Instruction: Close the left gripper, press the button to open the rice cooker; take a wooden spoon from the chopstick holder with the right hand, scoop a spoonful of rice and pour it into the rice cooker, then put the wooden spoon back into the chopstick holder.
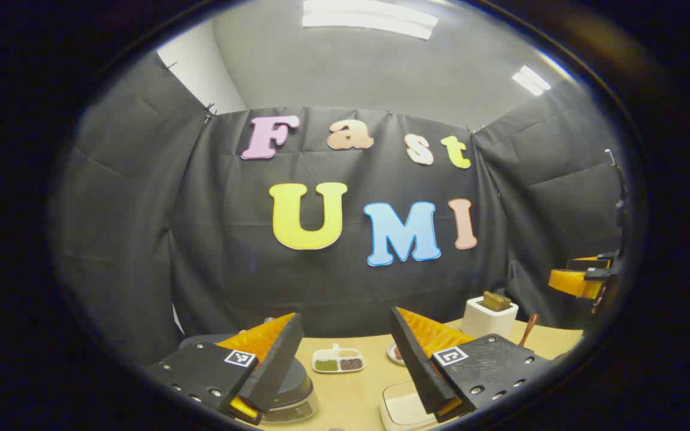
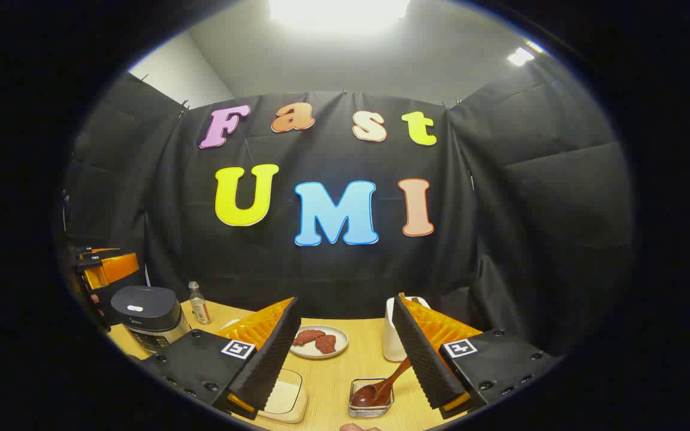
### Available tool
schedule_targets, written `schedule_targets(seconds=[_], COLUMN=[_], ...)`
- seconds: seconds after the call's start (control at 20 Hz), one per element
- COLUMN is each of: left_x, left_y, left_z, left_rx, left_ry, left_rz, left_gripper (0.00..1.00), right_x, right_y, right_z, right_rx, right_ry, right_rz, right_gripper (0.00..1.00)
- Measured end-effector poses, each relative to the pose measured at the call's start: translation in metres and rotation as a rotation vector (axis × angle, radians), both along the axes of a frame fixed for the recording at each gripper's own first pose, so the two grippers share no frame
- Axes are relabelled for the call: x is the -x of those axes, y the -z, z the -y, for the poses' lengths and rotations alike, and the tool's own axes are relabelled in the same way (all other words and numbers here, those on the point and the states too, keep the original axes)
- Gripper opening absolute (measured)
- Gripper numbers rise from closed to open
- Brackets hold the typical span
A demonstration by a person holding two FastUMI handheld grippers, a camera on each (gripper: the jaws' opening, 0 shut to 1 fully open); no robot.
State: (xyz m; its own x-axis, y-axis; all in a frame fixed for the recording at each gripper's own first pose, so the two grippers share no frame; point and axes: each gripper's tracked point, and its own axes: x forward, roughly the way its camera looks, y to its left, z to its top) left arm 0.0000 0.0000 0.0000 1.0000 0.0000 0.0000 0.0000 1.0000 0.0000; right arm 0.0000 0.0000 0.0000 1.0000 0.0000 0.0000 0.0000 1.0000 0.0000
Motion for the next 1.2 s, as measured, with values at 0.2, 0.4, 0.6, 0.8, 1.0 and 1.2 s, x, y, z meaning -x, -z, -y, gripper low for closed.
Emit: schedule_targets(seconds=[0.2, 0.4, 0.6, 0.8, 1.0, 1.2], left_x=[0.003, 0.007, 0.007, 0.008, 0.012, 0.019], left_y=[0.0, -0.001, -0.005, -0.005, -0.011, -0.023], left_z=[0.001, 0.0, -0.002, -0.004, -0.011, -0.016], left_rx=[0.008, -0.011, -0.035, -0.04, -0.048, -0.031], left_ry=[-0.002, -0.012, -0.025, -0.043, -0.095, -0.103], left_rz=[-0.028, -0.051, -0.053, -0.062, -0.072, -0.056], left_gripper=[0.92, 0.91, 0.91, 0.91, 0.91, 0.91], right_x=[-0.001, -0.006, -0.011, -0.015, -0.015, -0.013], right_y=[0.005, 0.005, -0.001, 0.001, 0.0, 0.008], right_z=[-0.004, -0.009, -0.013, -0.018, -0.014, -0.029], right_rx=[0.025, 0.03, 0.012, 0.01, 0.044, 0.048], right_ry=[-0.007, -0.02, -0.041, -0.059, -0.041, -0.084], right_rz=[-0.022, -0.033, -0.029, -0.034, -0.031, -0.04], right_gripper=[0.93, 0.98, 0.94, 0.94, 0.98, 0.99])
